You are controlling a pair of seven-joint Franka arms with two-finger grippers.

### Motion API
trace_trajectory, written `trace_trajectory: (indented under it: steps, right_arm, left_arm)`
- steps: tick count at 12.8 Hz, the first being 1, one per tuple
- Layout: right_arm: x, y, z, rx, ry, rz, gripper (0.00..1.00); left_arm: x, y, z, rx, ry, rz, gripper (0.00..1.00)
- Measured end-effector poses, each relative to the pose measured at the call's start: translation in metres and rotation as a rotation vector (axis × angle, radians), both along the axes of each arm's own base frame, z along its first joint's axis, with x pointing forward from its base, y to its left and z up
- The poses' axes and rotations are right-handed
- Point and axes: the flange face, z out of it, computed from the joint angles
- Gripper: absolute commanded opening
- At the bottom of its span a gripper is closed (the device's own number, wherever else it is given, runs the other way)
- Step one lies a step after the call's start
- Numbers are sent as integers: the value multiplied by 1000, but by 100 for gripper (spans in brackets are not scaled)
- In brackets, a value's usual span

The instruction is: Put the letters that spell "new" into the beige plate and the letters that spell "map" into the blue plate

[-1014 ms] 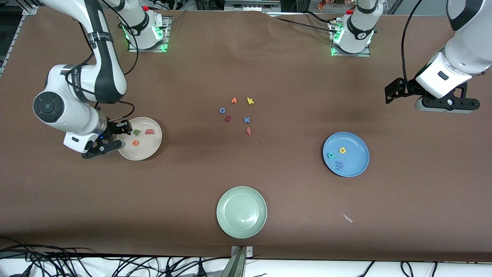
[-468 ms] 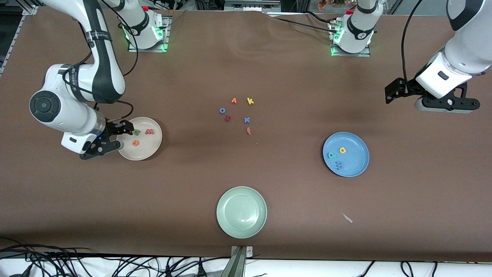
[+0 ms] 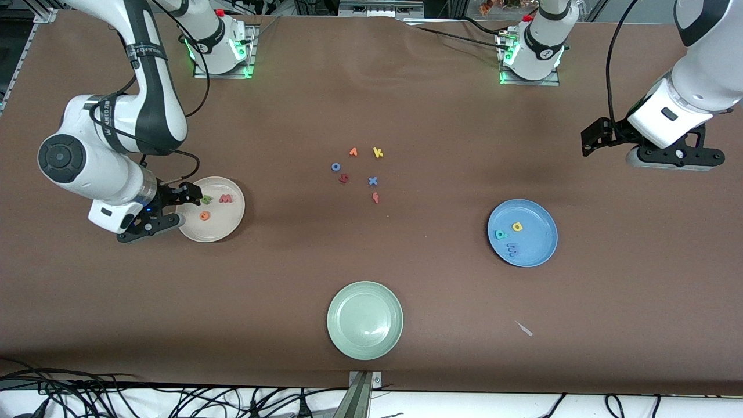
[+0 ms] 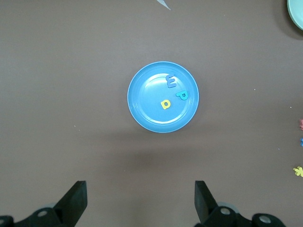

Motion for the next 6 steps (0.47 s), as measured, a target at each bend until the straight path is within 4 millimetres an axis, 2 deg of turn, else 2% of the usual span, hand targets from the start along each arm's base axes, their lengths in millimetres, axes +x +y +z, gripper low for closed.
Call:
trace_trajectory:
  steps: [6]
  right_arm:
    - [7, -1, 13, 3, -29, -3, 100]
  left_arm:
    - [0, 0, 0, 0, 0, 0, 100]
